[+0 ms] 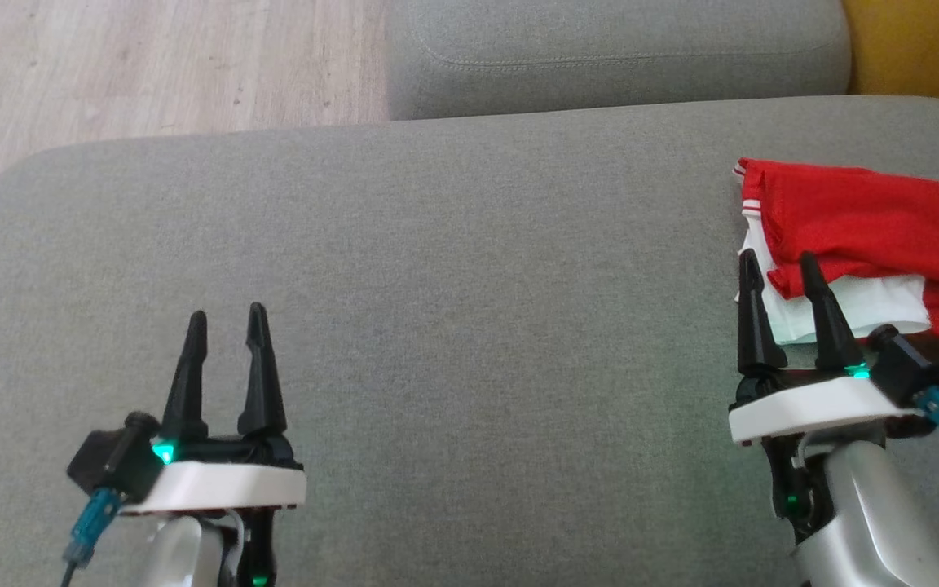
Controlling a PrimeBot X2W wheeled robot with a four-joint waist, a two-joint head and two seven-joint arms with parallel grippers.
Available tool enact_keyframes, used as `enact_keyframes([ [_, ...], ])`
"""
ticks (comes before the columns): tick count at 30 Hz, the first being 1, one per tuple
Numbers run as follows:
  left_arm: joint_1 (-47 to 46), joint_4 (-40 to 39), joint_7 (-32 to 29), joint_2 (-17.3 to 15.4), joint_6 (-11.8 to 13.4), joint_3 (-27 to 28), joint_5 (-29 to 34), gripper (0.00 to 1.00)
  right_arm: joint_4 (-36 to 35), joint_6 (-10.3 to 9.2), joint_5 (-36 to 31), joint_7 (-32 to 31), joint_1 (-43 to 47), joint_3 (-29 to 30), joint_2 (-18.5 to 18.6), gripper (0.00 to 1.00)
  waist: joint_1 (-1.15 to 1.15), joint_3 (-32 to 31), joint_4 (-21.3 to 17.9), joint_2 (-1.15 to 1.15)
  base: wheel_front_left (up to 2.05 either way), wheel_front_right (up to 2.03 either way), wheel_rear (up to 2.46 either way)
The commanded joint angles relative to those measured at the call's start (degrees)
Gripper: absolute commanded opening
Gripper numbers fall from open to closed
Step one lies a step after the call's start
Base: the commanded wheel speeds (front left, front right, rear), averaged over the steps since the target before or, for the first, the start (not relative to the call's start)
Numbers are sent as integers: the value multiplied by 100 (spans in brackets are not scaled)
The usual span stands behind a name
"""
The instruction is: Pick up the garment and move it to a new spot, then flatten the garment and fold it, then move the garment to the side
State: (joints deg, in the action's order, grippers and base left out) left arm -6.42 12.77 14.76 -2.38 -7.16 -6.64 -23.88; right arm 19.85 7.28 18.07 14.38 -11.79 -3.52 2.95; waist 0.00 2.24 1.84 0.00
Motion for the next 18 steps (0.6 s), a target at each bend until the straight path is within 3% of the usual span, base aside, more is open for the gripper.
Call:
enact_keyframes([
  [1,-166,-190,24,-50,-28,245,-51,100,-195,21,-20,62,-115,-160,-7,100,0,-9,2,0,0,0,0],
  [2,1,4,0,1,2,18,-27,0,10,0,1,0,1,-3,0,0,0,-11,2,0,0,0,0],
  [6,163,329,-10,7,9,-8,-52,0,320,0,23,-16,195,1,-21,0,0,-15,1,0,0,0,0],
  [18,151,314,-188,-22,5,87,-733,0,233,2,735,-216,230,98,-20,0,0,-33,-17,0,0,0,0],
])
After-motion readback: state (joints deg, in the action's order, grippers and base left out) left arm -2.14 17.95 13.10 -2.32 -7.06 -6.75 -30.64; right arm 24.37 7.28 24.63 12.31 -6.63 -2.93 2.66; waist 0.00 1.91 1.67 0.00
